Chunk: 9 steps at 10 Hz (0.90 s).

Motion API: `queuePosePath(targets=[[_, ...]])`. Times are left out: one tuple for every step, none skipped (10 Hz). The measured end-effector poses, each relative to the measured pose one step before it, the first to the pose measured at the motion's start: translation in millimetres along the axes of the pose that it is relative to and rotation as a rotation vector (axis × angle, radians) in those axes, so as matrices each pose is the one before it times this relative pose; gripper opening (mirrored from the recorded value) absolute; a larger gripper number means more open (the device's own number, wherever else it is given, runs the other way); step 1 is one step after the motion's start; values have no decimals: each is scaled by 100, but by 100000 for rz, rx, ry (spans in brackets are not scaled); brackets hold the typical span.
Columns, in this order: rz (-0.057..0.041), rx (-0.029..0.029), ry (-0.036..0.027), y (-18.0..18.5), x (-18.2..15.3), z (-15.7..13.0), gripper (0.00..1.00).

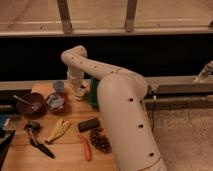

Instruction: Stack cups into tray

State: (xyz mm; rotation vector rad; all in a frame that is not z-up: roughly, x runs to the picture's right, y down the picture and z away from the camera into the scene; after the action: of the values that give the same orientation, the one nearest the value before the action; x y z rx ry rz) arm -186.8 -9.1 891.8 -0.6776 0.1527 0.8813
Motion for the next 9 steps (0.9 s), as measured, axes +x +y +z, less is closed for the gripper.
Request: queuePosePath(targets=[[-983,1092,-1171,307,-172,-1109,11],[-1610,1543,-2088,559,-339,-1819,11],[-1218,2097,-2117,319,-280,-2040,11],[-906,3504,-2592,-10,-304,-2570,11],[43,2826,-1688,-266,-132,-1700,11],[451,3798,-2520,-688,-18,-2224,11],[1392,4267,-2414,-1278,321,-2128,11],[2064,3295,-1734,-1667,573,-1542,11],[2046,2005,-733,-1509,583,-835,11]])
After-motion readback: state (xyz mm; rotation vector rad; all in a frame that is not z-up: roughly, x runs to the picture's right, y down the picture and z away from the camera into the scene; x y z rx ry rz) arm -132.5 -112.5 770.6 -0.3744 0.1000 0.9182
